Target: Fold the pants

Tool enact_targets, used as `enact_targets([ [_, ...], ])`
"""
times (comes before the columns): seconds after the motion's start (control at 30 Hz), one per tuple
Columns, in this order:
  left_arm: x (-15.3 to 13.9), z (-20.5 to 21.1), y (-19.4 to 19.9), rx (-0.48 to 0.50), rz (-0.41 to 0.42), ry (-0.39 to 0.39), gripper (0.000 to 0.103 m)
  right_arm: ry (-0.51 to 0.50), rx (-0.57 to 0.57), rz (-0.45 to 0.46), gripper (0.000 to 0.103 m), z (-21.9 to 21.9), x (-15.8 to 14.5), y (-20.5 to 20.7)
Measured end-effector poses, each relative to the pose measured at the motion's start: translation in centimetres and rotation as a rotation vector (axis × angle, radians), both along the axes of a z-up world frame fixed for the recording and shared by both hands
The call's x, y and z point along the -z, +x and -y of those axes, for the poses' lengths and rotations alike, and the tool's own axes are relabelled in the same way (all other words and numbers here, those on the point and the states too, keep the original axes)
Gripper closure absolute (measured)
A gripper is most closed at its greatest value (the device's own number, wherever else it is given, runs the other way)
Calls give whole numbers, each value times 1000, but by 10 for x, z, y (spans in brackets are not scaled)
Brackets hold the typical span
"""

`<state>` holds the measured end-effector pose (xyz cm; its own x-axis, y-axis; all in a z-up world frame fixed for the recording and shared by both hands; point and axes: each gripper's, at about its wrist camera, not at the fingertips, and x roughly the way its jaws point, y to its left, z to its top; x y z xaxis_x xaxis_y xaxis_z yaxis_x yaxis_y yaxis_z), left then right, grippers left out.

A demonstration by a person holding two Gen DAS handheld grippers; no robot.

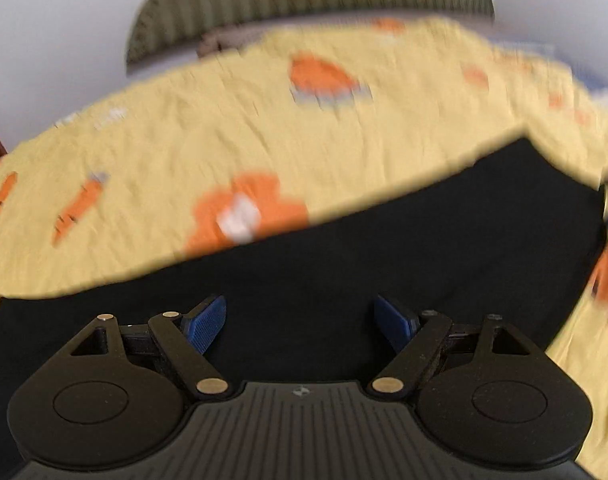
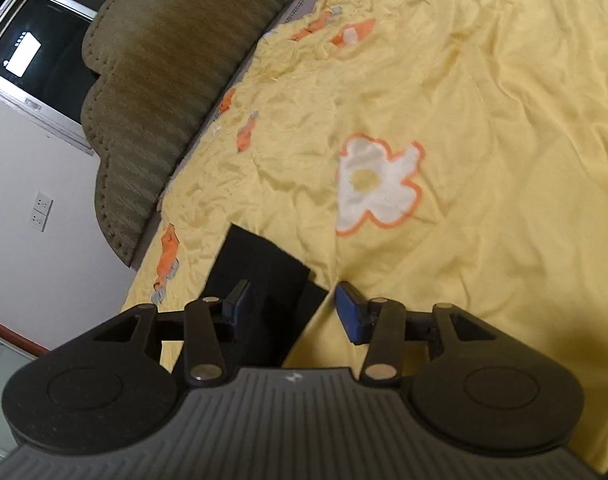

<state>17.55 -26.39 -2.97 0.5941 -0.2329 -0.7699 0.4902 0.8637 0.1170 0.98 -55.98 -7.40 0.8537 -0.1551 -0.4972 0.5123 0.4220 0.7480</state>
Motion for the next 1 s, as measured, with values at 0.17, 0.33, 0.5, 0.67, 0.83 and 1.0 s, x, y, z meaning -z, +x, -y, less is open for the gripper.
enact_targets([
  [0.17,6,1,-21,36,116,29,20,-125,-4,-14,58,7,-16,9],
  [0.33,7,-5,-29,51,101,7,20,-14,-58,-28,56,10,2,16],
  [0.5,8,-4,-35,55,124,14,20,99,-106,59,56,5,13,11],
  [0.67,0,-5,-34,59,122,15,18,44,-22,-9,64,5,9,12],
  [0.83,6,-4,-32,43,108,11,18,97,-96,27,56,-11,8,-2],
  [1.0,7,-3,-33,50,119,19,18,185,-106,57,54,-12,14,-1],
])
